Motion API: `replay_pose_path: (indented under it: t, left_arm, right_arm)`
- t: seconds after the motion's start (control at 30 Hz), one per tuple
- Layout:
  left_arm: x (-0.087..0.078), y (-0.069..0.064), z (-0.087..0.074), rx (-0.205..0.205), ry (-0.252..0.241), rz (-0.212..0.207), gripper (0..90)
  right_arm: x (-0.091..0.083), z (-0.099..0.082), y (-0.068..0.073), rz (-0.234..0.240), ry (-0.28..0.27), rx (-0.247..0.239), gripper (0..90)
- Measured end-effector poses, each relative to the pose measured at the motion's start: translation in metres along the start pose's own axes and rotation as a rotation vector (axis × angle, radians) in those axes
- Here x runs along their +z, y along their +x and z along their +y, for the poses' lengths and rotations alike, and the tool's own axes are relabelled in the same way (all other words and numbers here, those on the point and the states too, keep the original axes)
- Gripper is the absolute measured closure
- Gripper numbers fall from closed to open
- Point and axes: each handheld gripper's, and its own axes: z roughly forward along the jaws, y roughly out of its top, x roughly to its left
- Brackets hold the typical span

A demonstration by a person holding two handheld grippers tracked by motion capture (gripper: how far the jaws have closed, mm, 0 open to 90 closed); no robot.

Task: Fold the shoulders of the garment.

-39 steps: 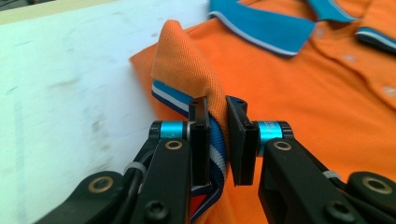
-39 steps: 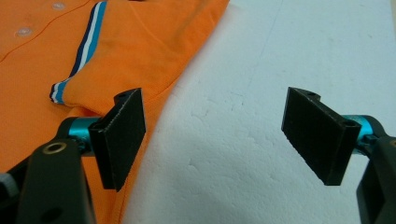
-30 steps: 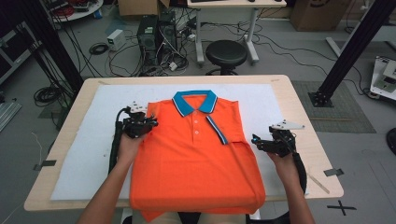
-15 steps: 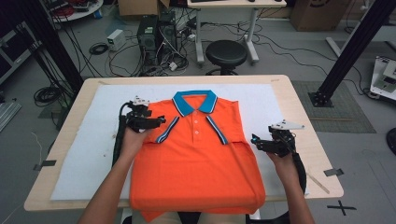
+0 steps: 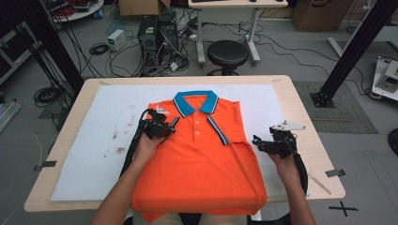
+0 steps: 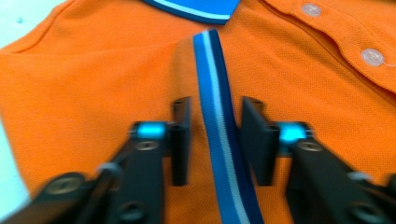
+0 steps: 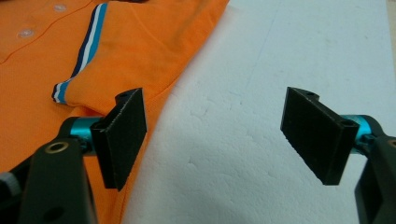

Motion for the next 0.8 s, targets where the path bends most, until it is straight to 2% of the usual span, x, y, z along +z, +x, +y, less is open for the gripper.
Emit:
replay_pose_path:
  t: [0.03, 0.07, 0.1, 0.13, 0.17, 0.2, 0.23, 0.27, 0.33, 0.37, 0.4, 0.43, 0.5, 0.57, 0.67, 0.7, 0.73, 0.8]
  left_arm:
    - [0.000, 0.000, 0.000, 0.000, 0.000, 0.000, 75.7]
    - [0.000, -0.001, -0.001, 0.003, -0.013, 0.014, 75.7]
    - [-0.001, 0.000, -0.002, -0.005, -0.029, 0.015, 84.1]
    - [-0.002, 0.001, -0.003, -0.021, -0.043, 0.011, 84.1]
    - [-0.005, 0.003, -0.003, -0.054, -0.084, -0.010, 84.4]
    - [-0.005, 0.003, -0.003, -0.054, -0.084, -0.010, 84.4]
    - [-0.010, 0.008, -0.002, -0.111, -0.148, -0.078, 84.4]
    - [-0.010, 0.008, -0.002, -0.111, -0.148, -0.078, 84.3]
    - [-0.015, 0.010, -0.001, -0.143, -0.212, -0.117, 83.8]
    - [-0.016, 0.011, 0.000, -0.171, -0.241, -0.137, 62.8]
    - [-0.018, 0.012, 0.000, -0.197, -0.263, -0.139, 62.8]
    - [-0.020, 0.014, -0.001, -0.202, -0.282, -0.123, 52.3]
    - [-0.024, 0.017, -0.002, -0.193, -0.301, -0.092, 37.5]
    - [-0.030, 0.021, -0.007, -0.194, -0.317, -0.059, 34.0]
    - [-0.039, 0.031, -0.013, -0.184, -0.331, -0.014, 21.6]
    - [-0.044, 0.041, -0.017, -0.192, -0.340, -0.002, 21.3]
    - [-0.044, 0.041, -0.017, -0.192, -0.340, -0.002, 21.3]
    - [-0.049, 0.050, -0.021, -0.203, -0.349, 0.013, 21.3]
  right_arm:
    - [0.000, 0.000, 0.000, -0.001, 0.001, 0.000, 23.2]
    - [0.000, 0.000, 0.000, -0.001, 0.001, 0.000, 23.2]
    - [0.000, 0.000, 0.000, 0.000, 0.000, 0.002, 23.2]
    - [0.000, 0.000, 0.000, 0.000, 0.000, 0.002, 23.2]
    - [0.000, 0.000, 0.000, 0.001, 0.000, 0.003, 23.2]
    - [0.000, 0.000, 0.000, 0.001, 0.000, 0.003, 23.2]
    - [0.001, 0.000, 0.001, 0.002, 0.001, 0.004, 23.2]
    - [0.001, 0.000, 0.001, 0.002, 0.001, 0.004, 23.2]
    - [0.002, 0.001, 0.001, 0.004, 0.003, 0.003, 23.2]
    - [0.003, 0.001, 0.001, 0.006, 0.003, 0.000, 23.2]
    - [0.003, 0.001, 0.001, 0.006, 0.003, 0.000, 23.2]
    - [0.003, 0.001, 0.002, 0.007, 0.004, 0.001, 23.2]
    - [0.004, 0.002, 0.002, 0.011, 0.004, -0.001, 23.2]
    - [0.004, 0.002, 0.002, 0.013, 0.004, 0.005, 23.2]
    - [0.005, 0.003, 0.002, 0.021, 0.005, 0.009, 23.2]
    - [0.005, 0.004, 0.001, 0.022, 0.005, 0.012, 23.1]
    - [0.005, 0.004, 0.001, 0.022, 0.005, 0.012, 23.1]
    - [0.004, 0.004, 0.001, 0.023, 0.005, 0.013, 23.1]
